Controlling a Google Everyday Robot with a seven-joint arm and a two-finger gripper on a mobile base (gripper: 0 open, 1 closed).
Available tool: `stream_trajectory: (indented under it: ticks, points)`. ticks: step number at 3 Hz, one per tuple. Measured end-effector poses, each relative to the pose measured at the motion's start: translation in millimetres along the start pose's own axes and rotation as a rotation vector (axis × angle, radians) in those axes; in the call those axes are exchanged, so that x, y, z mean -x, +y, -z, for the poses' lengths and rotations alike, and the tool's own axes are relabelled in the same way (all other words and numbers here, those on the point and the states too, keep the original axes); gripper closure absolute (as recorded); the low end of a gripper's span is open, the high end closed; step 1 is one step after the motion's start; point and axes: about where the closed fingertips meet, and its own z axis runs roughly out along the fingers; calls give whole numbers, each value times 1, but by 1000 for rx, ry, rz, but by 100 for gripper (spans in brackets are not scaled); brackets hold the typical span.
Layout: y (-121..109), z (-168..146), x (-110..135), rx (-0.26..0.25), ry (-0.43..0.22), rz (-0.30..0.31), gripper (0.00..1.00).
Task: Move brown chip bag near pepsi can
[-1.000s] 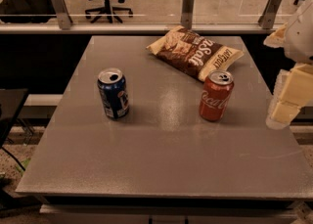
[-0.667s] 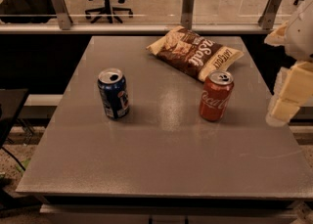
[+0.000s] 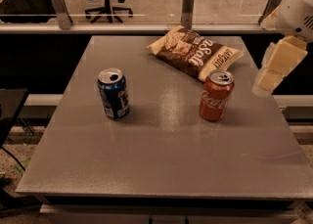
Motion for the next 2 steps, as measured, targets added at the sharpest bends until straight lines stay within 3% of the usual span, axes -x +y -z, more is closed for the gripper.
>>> stream_trajectory:
  ticks: [2]
  points:
    - [-77,-29,14,-12,-76,-112,0]
